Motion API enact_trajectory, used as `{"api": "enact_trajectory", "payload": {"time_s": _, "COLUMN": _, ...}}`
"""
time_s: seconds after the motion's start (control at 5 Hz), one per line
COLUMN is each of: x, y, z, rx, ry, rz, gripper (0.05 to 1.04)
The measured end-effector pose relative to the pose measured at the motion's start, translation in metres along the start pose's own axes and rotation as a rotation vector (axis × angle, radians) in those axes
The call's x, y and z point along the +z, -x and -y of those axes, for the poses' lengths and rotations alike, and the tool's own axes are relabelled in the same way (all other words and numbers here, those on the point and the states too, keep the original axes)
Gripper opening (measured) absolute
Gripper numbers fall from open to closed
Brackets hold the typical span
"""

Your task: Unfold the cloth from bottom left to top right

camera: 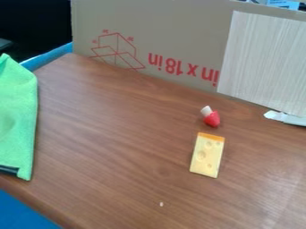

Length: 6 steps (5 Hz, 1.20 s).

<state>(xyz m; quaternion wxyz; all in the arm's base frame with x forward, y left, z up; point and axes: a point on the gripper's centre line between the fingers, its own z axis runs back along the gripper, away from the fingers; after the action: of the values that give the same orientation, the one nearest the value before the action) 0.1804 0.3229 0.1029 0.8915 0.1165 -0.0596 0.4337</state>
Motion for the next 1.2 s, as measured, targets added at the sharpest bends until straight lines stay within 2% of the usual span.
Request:
{"api": "enact_trajectory", "payload": {"time_s": 0.2, "x": -0.013, "y": 0.006, "z": 0.005, "rx": -0.008, "ry": 0.020, "rz": -0.039, "gripper": 0.998}}
{"api": "enact_trajectory", "payload": {"time_s": 0.4, "x": -0.020, "y": 0.011, "z": 0.026, "rx": -0.093, "ry": 0.193, "rz": -0.013, "gripper": 0.998}}
{"api": "enact_trajectory", "payload": {"time_s": 0.6, "x": -0.018, "y": 0.023, "z": 0.017, "rx": -0.133, "ry": 0.257, "rz": 0.010, "gripper": 0.998}}
{"api": "enact_trajectory", "payload": {"time_s": 0.8, "x": -0.015, "y": 0.033, "z": 0.007, "rx": -0.171, "ry": 0.308, "rz": 0.051, "gripper": 0.998}}
{"api": "enact_trajectory", "payload": {"time_s": 1.0, "x": -0.014, "y": 0.040, "z": -0.007, "rx": -0.177, "ry": 0.353, "rz": 0.049, "gripper": 0.998}}
{"api": "enact_trajectory", "payload": {"time_s": 1.2, "x": -0.011, "y": 0.037, "z": -0.012, "rx": -0.163, "ry": 0.373, "rz": 0.077, "gripper": 0.998}}
